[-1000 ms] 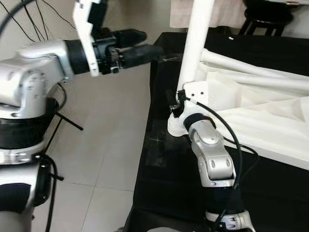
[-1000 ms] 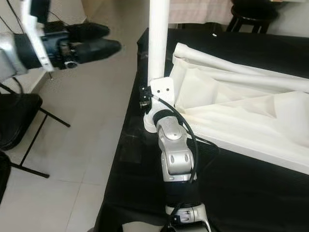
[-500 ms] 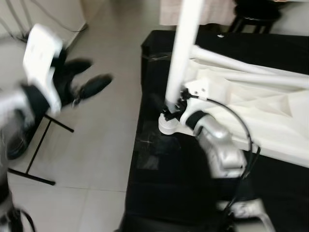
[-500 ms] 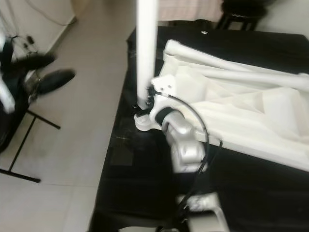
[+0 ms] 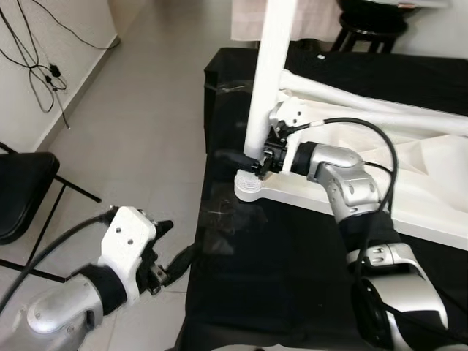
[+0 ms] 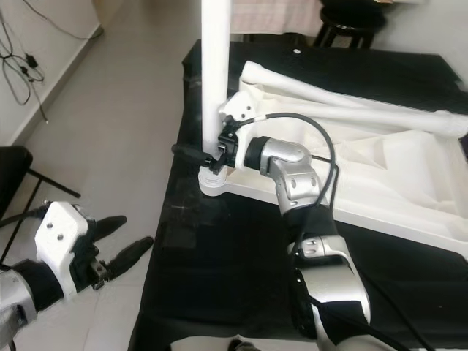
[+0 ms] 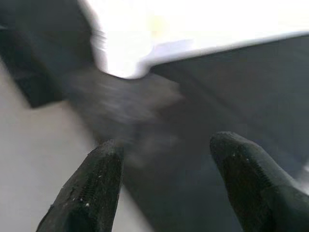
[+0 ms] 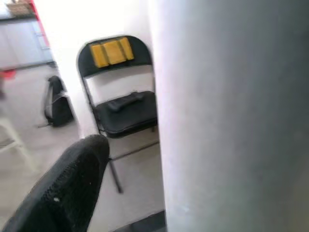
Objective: Building children table
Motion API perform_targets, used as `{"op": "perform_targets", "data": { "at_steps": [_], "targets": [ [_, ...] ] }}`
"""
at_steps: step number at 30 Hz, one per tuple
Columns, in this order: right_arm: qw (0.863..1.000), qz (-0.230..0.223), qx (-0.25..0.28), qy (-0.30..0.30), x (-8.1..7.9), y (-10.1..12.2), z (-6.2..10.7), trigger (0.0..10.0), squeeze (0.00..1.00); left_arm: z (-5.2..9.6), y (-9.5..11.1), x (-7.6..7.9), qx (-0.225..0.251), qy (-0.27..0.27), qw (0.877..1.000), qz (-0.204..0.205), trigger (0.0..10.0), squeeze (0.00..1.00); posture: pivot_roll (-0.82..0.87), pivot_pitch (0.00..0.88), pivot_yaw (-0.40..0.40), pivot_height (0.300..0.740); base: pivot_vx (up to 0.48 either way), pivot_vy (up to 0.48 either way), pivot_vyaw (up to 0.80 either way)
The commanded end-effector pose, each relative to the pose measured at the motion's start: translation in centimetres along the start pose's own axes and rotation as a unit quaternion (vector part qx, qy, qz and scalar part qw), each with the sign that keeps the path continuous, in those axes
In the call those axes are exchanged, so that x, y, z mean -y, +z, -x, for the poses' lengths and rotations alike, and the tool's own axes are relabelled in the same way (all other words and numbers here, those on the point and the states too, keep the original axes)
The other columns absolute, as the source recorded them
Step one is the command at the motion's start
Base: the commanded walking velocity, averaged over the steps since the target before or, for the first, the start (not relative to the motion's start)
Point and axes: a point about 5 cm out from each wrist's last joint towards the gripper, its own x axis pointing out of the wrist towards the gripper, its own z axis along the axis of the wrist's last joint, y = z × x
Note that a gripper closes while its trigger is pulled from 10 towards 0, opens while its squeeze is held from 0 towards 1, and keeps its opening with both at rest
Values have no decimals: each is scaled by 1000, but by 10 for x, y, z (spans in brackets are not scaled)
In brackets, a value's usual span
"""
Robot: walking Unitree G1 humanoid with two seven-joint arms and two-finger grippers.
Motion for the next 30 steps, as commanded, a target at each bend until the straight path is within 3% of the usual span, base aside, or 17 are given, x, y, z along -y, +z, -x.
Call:
{"op": "perform_targets", "data": {
  "at_steps": [1,4,11,13,17,18,20,21,22,23,24,25,26,27,28,30],
  "targets": [
    [999,-9,4,33,-4,-3,-8,0,0,-1,-5,19,14,-27,999,-15,10000,0,91,247,-87,740,0,0,0],
    [999,-13,2,46,-4,-5,-6,0,0,1,-9,24,22,-29,999,-9,10000,0,87,252,-87,740,0,0,0],
    [999,-7,-11,34,3,-13,16,0,0,7,-12,15,39,22,999,-7,10000,0,64,259,-80,740,0,0,0],
    [999,-6,-35,-14,4,-24,44,0,0,9,-13,9,48,68,996,-17,10000,0,41,264,-75,740,0,0,0],
    [996,-16,-53,-73,1,-34,64,0,0,12,-16,5,50,102,993,-39,10000,0,36,270,-79,740,0,0,0],
    [987,-34,-69,-139,-6,-44,79,0,0,14,-18,4,52,125,989,-58,10000,0,36,271,-81,740,0,0,0],
    [983,-45,-74,-164,-9,-47,84,0,0,15,-19,4,54,130,988,-61,10000,0,35,271,-83,740,0,0,0],
    [938,-60,-93,-330,-32,-67,94,0,0,17,-20,3,54,137,987,-66,10000,0,25,270,-76,740,0,0,0],
    [891,-68,-129,-430,-62,-84,110,0,0,18,-20,1,55,145,985,-71,10000,0,26,269,-62,740,0,0,0],
    [891,-68,-129,-430,-62,-84,110,0,0,18,-20,1,55,145,985,-71,10000,0,26,269,-62,740,0,0,0],
    [858,-73,-155,-484,-90,-94,119,0,0,18,-20,-1,57,148,984,-75,10000,0,25,269,-57,740,0,0,0],
    [858,-73,-155,-484,-90,-94,119,0,0,18,-20,-1,57,148,984,-75,10000,0,25,269,-57,740,0,0,0],
    [843,-85,-168,-505,-106,-100,120,0,0,17,-20,-2,59,149,984,-77,10000,0,17,268,-45,740,0,0,0],
    [862,-81,-160,-475,-104,-99,107,0,0,14,-21,-3,62,145,985,-75,10000,0,34,244,-49,740,0,0,0],
    [862,-81,-160,-475,-104,-99,107,0,0,14,-21,-3,62,145,985,-75,10000,0,34,244,-49,740,0,0,0],
    [874,-83,-145,-456,-95,-96,92,0,0,12,-24,-4,66,139,986,-70,10000,0,43,229,-51,740,0,0,0]
  ]
}}
